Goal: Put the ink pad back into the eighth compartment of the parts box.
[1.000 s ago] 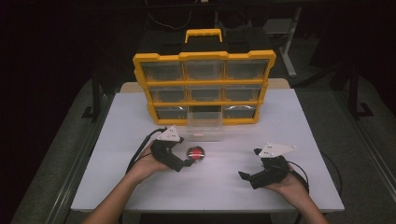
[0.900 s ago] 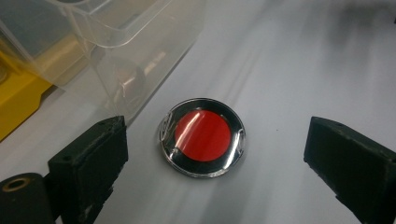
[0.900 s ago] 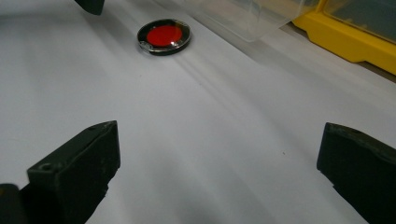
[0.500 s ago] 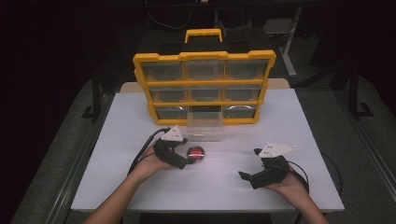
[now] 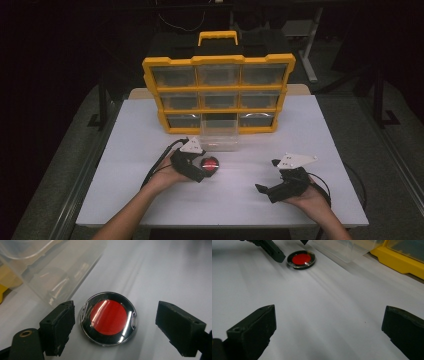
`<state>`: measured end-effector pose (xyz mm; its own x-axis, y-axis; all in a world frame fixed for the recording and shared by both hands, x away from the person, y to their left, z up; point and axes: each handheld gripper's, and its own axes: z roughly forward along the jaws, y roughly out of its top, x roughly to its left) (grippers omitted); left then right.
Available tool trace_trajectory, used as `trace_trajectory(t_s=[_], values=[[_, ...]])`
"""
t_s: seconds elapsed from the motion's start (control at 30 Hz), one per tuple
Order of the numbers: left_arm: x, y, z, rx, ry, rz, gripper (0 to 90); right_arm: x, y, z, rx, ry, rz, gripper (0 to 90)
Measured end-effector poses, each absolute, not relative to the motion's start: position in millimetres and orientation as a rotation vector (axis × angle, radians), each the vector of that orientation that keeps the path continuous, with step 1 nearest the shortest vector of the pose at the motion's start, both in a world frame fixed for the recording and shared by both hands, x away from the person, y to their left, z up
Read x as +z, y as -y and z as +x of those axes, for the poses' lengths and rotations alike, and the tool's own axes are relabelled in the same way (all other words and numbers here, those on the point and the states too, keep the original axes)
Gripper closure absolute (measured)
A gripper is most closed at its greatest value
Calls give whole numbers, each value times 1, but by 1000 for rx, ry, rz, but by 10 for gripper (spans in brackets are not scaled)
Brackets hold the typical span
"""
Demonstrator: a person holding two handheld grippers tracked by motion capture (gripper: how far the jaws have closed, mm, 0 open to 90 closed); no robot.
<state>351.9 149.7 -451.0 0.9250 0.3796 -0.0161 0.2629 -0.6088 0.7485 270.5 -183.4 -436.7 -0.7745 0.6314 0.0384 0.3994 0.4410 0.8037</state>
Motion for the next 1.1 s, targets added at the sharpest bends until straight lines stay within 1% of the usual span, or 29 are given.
trace_trajectory(t_s=[0.67, 0.9, 1.0, 1.1], values=[[-463, -138, 356, 198, -429, 2293, 168, -437, 183, 271, 1252, -2430, 890, 0], [-465, -137, 357, 212, -426, 2294, 199, -437, 183, 271, 1253, -2433, 891, 0], [-466, -137, 357, 223, -427, 2296, 237, -437, 183, 271, 1253, -2432, 889, 0], [-466, -138, 358, 218, -430, 2293, 243, -437, 183, 271, 1253, -2434, 889, 0]])
